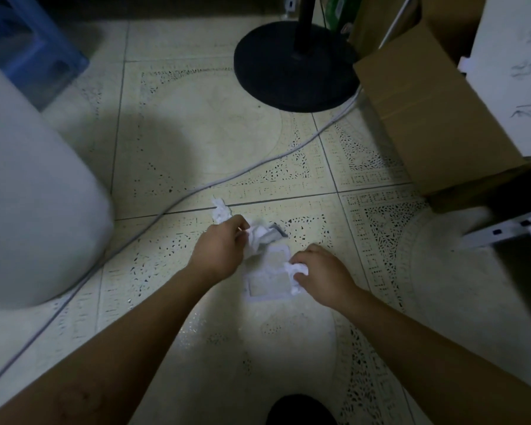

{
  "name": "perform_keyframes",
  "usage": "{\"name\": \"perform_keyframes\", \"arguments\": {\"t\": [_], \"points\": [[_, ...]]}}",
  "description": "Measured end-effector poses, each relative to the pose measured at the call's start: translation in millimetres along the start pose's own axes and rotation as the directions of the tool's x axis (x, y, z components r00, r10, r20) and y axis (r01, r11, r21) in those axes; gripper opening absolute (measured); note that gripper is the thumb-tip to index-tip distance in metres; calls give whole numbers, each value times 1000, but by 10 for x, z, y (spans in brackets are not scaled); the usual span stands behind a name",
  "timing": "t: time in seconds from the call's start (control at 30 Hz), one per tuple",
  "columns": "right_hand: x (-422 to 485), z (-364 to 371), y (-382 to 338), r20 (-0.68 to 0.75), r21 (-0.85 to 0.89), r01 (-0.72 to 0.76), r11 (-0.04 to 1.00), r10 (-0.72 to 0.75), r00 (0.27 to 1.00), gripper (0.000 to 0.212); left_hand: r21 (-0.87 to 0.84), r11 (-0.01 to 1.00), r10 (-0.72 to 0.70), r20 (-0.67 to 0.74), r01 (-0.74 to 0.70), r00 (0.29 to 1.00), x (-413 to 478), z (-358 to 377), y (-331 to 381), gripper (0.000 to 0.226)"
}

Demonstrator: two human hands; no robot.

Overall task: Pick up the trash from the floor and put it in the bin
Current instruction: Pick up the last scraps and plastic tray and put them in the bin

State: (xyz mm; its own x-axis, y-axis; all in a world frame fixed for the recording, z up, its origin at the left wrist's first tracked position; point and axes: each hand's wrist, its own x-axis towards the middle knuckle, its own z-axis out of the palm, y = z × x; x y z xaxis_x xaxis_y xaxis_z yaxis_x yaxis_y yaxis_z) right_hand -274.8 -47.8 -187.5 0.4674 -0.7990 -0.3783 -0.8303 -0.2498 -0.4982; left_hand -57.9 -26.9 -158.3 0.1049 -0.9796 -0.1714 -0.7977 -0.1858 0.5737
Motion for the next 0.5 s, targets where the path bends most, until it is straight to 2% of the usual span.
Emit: {"name": "perform_keyframes", "arguments": {"t": [0.13,0.27,0.4,0.5], "points": [[62,-25,-35,-33,-42,-10,999,9,999,17,-41,998,-41,-33,39,999,11,-165,-32,12],[62,-149,-192,-238,151,-11,988,48,970,25,-40,998,-55,-41,54,998,56,-385,-20,14],[105,-474,-477,-331,266,149,952,-55,942,9,-16,1000,-19,-69,18,997,108,-680,84,15],[162,-793,-714,-305,341,200,919,-93,948,26,30,1000,1,-148,3,989,134,-994,233,14]]}}
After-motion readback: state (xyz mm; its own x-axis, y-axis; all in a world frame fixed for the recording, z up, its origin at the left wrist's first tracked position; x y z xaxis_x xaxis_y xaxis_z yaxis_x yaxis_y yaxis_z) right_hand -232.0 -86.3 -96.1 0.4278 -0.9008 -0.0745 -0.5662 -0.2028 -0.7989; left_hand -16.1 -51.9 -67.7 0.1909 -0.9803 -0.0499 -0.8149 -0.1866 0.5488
